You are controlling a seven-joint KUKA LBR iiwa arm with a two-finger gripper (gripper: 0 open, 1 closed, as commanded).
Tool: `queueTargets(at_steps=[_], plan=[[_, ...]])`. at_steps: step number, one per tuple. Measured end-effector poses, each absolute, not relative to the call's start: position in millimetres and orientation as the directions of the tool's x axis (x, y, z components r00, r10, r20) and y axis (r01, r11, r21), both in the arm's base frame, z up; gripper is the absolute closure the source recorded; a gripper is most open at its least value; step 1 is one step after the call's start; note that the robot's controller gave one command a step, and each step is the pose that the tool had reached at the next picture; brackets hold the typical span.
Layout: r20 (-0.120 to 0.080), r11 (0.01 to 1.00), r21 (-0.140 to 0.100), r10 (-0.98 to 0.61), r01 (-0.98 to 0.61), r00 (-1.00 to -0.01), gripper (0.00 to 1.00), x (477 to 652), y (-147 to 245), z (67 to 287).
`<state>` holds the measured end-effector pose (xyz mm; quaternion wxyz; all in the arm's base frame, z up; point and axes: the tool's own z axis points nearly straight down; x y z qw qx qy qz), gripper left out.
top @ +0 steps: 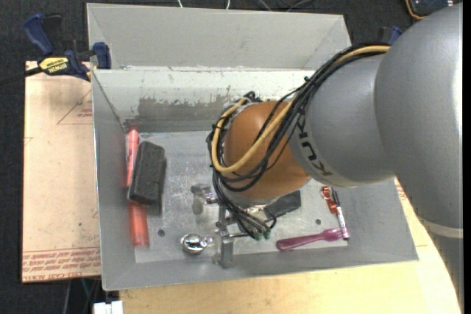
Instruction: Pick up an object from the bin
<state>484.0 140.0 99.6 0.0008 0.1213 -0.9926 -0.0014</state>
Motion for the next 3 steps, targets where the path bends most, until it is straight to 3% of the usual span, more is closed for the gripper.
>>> queueTargets(at_steps=[1, 2, 3], plan=[[-0.037, 0.923, -0.003, -0.386, -0.386, -0.922, 0.00, 489.8, 91, 73], [-0.002, 0.970, 0.005, -0.243, -0.243, -0.970, 1.00, 484.5, 133, 70], [-0.002, 0.970, 0.005, -0.242, -0.242, -0.970, 1.00, 484.5, 133, 70]])
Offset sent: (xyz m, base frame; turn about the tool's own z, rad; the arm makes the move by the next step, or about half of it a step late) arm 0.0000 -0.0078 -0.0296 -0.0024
